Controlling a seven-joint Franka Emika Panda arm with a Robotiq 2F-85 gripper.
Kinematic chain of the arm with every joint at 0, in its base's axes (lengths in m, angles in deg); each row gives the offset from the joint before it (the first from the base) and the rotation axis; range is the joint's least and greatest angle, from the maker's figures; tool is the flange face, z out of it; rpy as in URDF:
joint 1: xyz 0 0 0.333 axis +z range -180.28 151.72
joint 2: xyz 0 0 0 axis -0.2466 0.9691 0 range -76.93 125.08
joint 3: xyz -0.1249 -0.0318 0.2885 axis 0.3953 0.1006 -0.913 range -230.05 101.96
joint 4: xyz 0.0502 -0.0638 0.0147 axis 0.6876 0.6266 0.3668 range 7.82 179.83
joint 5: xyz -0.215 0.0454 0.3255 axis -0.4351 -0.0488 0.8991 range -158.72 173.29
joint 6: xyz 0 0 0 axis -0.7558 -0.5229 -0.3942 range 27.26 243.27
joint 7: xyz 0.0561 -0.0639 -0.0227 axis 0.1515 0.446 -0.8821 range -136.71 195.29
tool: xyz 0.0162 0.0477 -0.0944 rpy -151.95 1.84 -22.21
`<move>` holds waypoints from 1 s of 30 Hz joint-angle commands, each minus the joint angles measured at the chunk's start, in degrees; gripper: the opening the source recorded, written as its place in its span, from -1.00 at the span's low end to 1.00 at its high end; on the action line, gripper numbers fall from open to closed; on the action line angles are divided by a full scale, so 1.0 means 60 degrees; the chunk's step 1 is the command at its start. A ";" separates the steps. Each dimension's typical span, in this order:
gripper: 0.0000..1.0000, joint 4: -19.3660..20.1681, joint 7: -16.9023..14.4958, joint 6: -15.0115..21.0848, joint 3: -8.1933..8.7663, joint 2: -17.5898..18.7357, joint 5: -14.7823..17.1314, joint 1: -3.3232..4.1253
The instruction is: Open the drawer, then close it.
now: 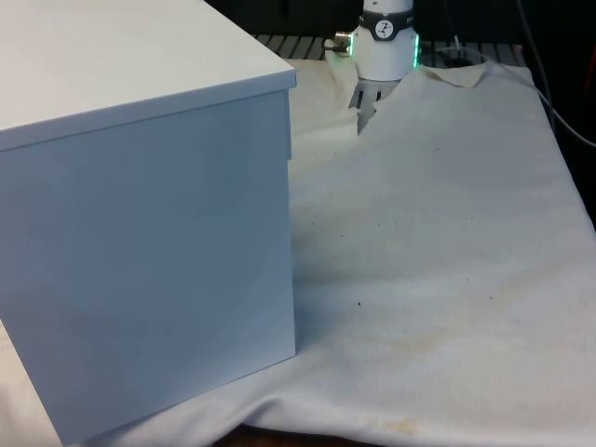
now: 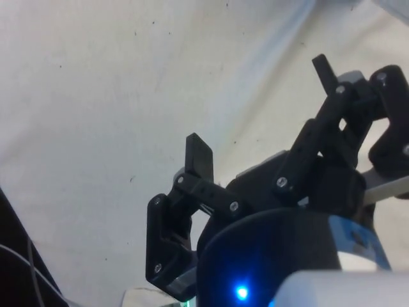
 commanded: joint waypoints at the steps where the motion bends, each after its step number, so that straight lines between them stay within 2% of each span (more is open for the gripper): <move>1: 1.00 0.0048 -0.0095 0.0172 0.0000 -0.0010 -0.0029 -0.0010; 5: 1.00 0.0067 -0.0306 0.0344 0.0010 0.0029 0.0019 -0.0038; 6: 1.00 0.0048 -0.0248 0.0220 0.0010 0.0029 0.0000 -0.0019; 11: 1.00 0.0115 -0.0611 0.0668 0.0010 0.0124 0.0067 -0.0067; 13: 1.00 0.0115 -0.0707 0.0764 0.0019 0.0162 0.0086 -0.0076; 14: 1.00 0.0095 -0.0592 0.0621 0.0029 0.0153 0.0019 -0.0048; 17: 1.00 0.0124 -0.0879 0.0964 0.0029 0.0248 0.0095 -0.0095; 21: 1.00 0.0105 -0.1041 0.1146 0.0057 0.0363 0.0105 -0.0105; 22: 1.00 0.0105 -0.0936 0.1031 0.0076 0.0334 0.0038 -0.0067; 23: 1.00 0.0086 -0.1070 0.1184 0.0067 0.0411 0.0105 -0.0105; 30: 1.00 -0.0153 -0.1318 0.1442 0.0115 0.0859 0.0115 -0.0162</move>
